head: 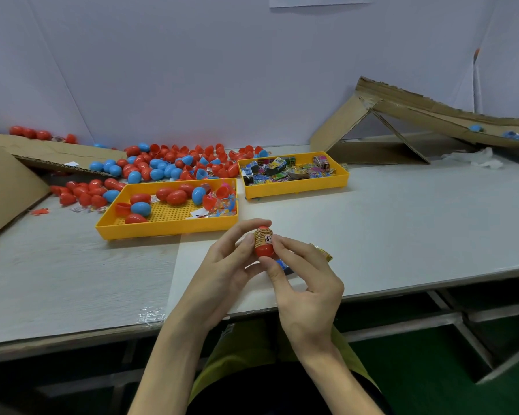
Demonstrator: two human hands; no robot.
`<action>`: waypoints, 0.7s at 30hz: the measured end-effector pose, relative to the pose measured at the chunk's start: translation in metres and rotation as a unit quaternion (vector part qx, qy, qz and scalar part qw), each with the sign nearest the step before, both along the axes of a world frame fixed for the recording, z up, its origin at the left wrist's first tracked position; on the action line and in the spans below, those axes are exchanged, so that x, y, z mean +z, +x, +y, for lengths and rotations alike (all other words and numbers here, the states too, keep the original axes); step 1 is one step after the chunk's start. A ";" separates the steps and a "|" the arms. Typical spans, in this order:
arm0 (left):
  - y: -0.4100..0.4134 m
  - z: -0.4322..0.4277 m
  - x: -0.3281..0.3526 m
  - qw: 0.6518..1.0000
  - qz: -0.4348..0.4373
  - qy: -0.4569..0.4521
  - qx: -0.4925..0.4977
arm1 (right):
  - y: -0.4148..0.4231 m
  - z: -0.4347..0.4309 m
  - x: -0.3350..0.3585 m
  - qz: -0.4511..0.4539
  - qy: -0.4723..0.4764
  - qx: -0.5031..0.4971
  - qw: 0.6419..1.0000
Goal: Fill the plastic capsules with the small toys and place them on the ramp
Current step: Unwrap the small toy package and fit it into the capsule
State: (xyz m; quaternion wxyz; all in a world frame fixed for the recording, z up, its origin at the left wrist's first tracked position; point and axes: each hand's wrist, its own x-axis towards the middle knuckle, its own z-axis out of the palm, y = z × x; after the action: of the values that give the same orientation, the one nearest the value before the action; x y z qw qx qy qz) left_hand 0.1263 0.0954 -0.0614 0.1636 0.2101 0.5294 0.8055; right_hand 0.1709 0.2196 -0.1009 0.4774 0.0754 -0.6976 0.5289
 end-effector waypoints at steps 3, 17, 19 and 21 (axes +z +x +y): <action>0.001 0.000 0.000 1.000 0.004 -0.004 0.001 | -0.001 -0.001 -0.002 0.011 -0.007 0.000 1.000; 0.002 0.001 0.002 1.000 -0.004 -0.007 0.025 | 0.002 0.001 0.003 -0.012 -0.061 0.023 0.998; 0.002 0.002 0.003 0.999 -0.002 -0.011 0.030 | 0.003 -0.001 0.006 -0.030 -0.074 0.017 0.997; 0.002 0.002 0.003 0.999 0.001 -0.016 0.036 | 0.003 -0.002 0.007 -0.032 -0.057 0.006 0.998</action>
State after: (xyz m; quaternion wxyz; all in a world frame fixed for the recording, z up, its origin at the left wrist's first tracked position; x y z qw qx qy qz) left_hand 0.1288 0.0979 -0.0586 0.1377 0.1892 0.5495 0.8021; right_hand 0.1741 0.2176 -0.0937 0.4552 0.0351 -0.6806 0.5730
